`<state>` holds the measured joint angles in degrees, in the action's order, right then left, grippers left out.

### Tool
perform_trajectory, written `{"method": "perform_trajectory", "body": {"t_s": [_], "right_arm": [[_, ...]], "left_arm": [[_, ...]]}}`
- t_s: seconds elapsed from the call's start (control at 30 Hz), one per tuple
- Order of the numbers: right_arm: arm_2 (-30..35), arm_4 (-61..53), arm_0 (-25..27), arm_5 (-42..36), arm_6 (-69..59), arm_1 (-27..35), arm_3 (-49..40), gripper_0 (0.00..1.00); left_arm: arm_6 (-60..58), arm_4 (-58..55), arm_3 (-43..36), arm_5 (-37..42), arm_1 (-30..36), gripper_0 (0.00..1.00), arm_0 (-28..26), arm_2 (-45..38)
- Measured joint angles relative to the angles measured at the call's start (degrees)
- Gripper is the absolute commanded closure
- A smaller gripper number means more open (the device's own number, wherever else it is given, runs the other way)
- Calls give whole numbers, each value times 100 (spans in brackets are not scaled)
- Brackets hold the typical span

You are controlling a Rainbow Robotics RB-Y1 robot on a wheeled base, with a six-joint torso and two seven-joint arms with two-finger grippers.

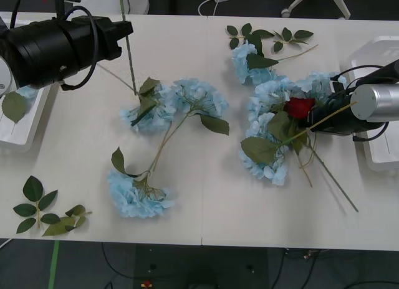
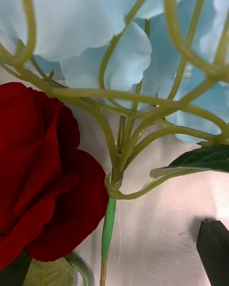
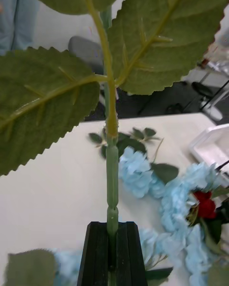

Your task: Place the red flowers into the right box and the blue flowers into the left box. If a person shows an open palm, hand one flower to the person first, then continue sorting.

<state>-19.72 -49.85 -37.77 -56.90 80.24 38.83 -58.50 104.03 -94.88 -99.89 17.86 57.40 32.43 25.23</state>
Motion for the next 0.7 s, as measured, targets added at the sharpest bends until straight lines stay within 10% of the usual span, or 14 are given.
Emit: {"method": "perform_trajectory", "body": {"t_s": [0.27, 0.7], "right_arm": [[-38, 47, -9, 6, 0, -1, 58, 100], [-73, -231, -39, -130, 65, 15, 89, 100]], "left_arm": [[0, -219, -219, -331, -1074, 100, 15, 37], [1, -102, 668, -1629, -2797, 100, 694, 978]]}}
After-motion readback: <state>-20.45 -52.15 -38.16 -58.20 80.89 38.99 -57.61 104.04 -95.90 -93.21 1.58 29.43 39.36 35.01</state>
